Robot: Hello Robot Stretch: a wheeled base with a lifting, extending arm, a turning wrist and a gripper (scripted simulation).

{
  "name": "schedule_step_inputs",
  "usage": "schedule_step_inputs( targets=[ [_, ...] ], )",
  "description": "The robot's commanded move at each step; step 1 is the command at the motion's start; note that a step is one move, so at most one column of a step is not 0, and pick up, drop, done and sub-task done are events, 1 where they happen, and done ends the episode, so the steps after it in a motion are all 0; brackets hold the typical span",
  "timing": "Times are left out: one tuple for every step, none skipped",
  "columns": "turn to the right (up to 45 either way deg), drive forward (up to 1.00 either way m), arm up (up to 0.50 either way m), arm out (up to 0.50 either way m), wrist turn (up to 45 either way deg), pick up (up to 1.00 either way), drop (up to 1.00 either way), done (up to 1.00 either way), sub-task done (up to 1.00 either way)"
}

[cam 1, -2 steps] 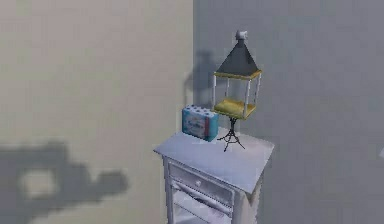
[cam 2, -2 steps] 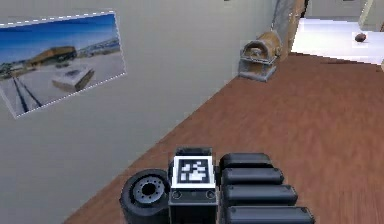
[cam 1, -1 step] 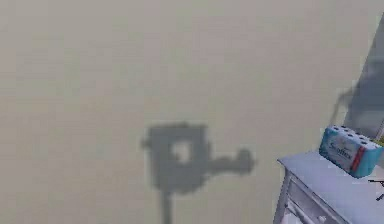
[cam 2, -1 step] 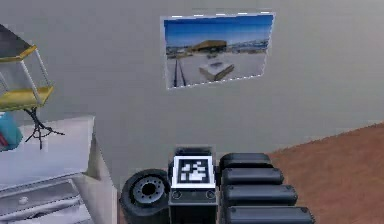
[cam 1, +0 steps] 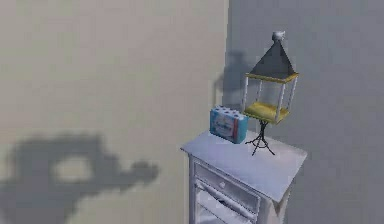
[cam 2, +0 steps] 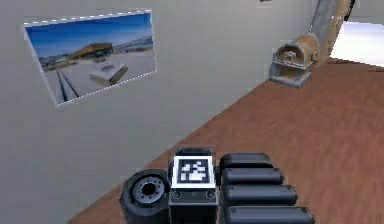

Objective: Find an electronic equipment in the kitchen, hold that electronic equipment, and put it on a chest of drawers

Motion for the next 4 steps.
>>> schedule_step_inputs(
  targets=[
    [30.0, 0.00, 0.00, 0.00, 0.0, 0.00, 0.00, 0.00, 0.00],
    [0.0, 0.25, 0.00, 0.00, 0.0, 0.00, 0.00, 0.00, 0.00],
    [-45.0, 0.00, 0.00, 0.00, 0.0, 0.00, 0.00, 0.00, 0.00],
    [-39.0, 0.00, 0.00, 0.00, 0.0, 0.00, 0.00, 0.00, 0.00]
  ],
)
